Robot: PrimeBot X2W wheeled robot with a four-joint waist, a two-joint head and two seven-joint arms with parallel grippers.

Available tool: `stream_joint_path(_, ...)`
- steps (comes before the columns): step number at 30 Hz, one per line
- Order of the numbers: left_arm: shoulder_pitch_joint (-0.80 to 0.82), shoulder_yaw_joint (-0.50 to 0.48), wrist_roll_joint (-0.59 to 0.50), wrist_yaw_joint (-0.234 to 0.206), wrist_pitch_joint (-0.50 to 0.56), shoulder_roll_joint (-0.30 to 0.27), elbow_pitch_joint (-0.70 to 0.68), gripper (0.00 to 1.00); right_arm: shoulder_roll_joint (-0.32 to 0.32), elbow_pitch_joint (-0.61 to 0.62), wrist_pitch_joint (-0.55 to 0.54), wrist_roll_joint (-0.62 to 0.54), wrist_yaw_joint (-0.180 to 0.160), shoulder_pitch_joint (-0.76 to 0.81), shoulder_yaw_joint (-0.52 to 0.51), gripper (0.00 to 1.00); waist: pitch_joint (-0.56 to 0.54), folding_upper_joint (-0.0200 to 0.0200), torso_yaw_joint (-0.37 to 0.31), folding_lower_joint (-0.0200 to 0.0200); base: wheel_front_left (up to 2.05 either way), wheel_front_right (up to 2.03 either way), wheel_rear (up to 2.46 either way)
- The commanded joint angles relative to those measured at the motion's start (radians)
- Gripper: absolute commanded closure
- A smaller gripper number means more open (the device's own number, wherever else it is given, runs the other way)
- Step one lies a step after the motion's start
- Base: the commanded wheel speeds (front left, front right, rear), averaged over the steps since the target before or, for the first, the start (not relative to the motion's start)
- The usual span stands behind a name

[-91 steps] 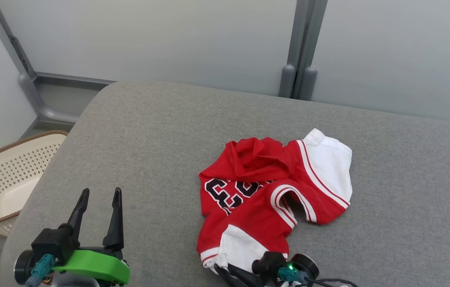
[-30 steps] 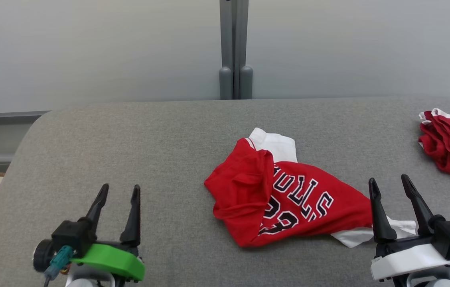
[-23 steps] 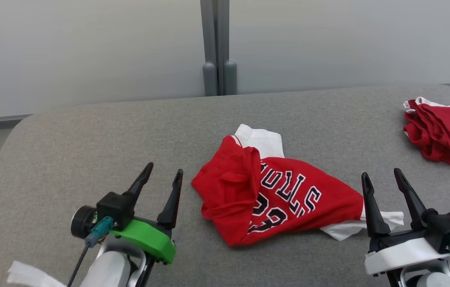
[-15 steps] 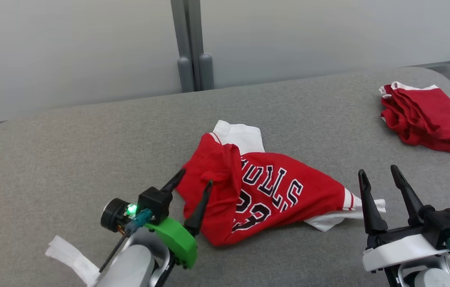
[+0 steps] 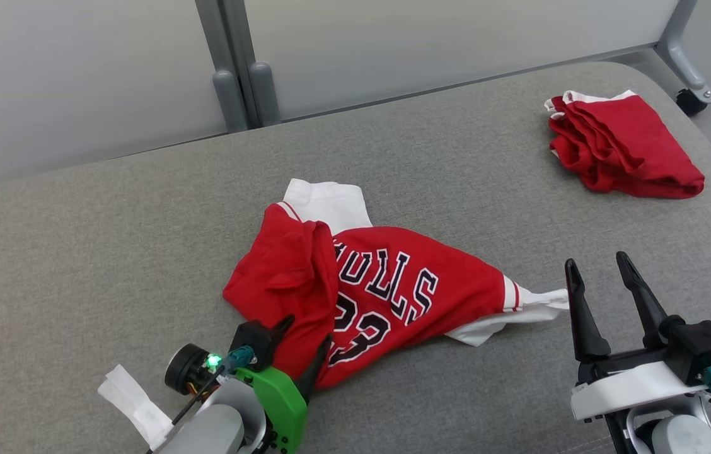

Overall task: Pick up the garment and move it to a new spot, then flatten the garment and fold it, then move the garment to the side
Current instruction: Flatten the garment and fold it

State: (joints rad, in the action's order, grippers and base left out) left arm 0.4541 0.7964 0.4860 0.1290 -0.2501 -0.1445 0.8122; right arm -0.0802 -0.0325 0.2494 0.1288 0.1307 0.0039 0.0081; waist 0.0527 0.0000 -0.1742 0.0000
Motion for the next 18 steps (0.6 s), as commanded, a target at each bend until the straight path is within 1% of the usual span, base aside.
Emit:
stream_joint_path(1,0.019,0.006,0.017,0.003,-0.008,0.0,0.028,0.0,-0.003,-0.003,0.007,0.003,0.0,-0.011,0.002,0.0,0.007,0.0,-0.007,0.0,0.0,0.0,0.0)
stream_joint_path(5,0.047,0.038,0.038,0.003,-0.011,0.013,0.115,0.0,-0.001,-0.008,0.008,0.002,0.0,-0.015,0.011,0.0,0.011,0.0,-0.006,0.0,0.0,0.0,0.0)
stream_joint_path(6,0.053,0.047,0.045,0.003,-0.011,0.017,0.138,0.03,-0.001,-0.01,0.008,0.002,0.0,-0.016,0.015,0.0,0.011,0.0,-0.006,0.0,0.0,0.0,0.0)
stream_joint_path(7,0.057,0.051,0.054,0.003,-0.012,0.021,0.154,0.57,-0.001,-0.011,0.008,0.001,0.0,-0.017,0.018,0.0,0.011,0.0,-0.006,0.0,0.0,0.0,0.0)
stream_joint_path(8,0.063,0.055,0.064,0.003,-0.013,0.027,0.169,0.95,0.0,-0.012,0.007,0.001,0.0,-0.021,0.021,0.0,0.01,0.0,-0.006,0.0,0.0,0.0,0.0)
stream_joint_path(9,0.068,0.061,0.071,0.003,-0.013,0.03,0.179,1.0,0.0,-0.013,0.007,0.001,0.0,-0.023,0.024,0.0,0.009,0.0,-0.005,0.0,0.0,0.0,0.0)
stream_joint_path(13,0.082,0.07,0.114,0.003,-0.015,0.039,0.182,1.0,0.002,-0.016,0.008,0.003,0.0,-0.013,0.024,0.0,-0.004,0.0,0.003,0.0,0.0,0.0,0.0)
stream_joint_path(15,0.082,0.054,0.128,0.003,-0.015,0.035,0.146,1.0,0.003,-0.02,0.008,0.005,0.0,0.003,0.022,0.0,-0.017,0.0,0.014,0.0,0.0,0.0,0.0)
stream_joint_path(18,0.048,0.017,0.143,0.003,-0.015,0.011,0.055,1.0,0.007,-0.021,0.009,0.01,0.0,0.021,0.013,0.0,-0.035,0.0,0.04,0.0,0.0,0.0,0.0)
